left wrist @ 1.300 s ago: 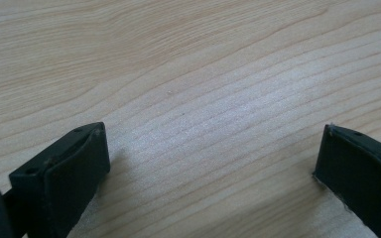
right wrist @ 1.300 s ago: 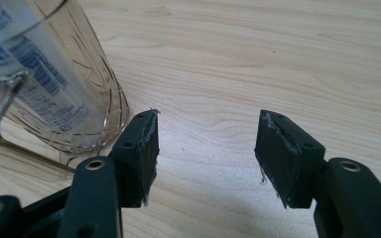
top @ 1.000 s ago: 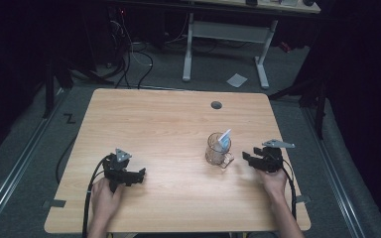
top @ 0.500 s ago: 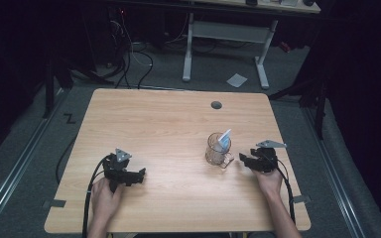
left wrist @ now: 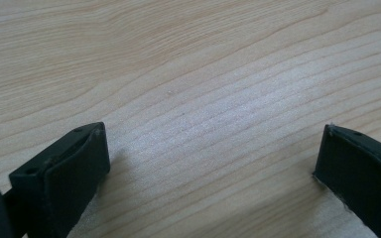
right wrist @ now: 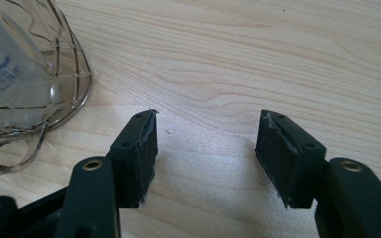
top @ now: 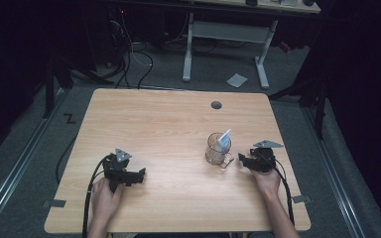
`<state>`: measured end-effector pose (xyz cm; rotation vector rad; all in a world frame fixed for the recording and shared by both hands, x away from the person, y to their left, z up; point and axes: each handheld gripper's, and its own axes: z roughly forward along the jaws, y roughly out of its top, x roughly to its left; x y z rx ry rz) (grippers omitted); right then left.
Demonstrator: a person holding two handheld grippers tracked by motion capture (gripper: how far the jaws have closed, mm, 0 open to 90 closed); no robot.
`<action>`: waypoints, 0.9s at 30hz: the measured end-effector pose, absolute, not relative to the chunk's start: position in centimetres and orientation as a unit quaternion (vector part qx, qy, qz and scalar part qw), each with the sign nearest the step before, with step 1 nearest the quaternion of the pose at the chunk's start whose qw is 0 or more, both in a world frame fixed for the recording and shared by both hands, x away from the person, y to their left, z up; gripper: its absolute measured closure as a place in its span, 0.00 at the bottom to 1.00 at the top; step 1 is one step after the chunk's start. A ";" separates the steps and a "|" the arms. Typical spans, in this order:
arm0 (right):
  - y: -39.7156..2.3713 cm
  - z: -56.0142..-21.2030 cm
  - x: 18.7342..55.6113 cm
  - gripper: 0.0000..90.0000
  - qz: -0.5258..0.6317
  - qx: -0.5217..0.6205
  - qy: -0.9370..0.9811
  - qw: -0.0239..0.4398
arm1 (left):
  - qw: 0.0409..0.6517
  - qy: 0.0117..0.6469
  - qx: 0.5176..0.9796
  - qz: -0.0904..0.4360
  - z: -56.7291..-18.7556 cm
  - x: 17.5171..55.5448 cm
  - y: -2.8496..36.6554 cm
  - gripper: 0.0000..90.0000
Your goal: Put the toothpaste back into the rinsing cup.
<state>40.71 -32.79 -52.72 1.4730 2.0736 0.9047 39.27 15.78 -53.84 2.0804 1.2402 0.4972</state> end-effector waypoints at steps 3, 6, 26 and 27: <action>-32.8 -52.8 40.8 0.46 0.324 0.533 0.750 0.220 | 0.328 0.474 0.795 0.190 -53.8 39.3 15.8 0.01; -32.7 -52.9 40.8 0.46 0.322 0.531 0.751 0.223 | 0.328 0.474 0.795 0.190 -53.8 39.3 15.8 0.01; -32.7 -53.1 40.9 0.41 0.319 0.527 0.752 0.235 | 0.328 0.474 0.795 0.190 -53.8 39.3 15.8 0.01; -32.7 -53.1 40.9 0.41 0.319 0.527 0.752 0.235 | 0.328 0.474 0.795 0.190 -53.8 39.3 15.8 0.01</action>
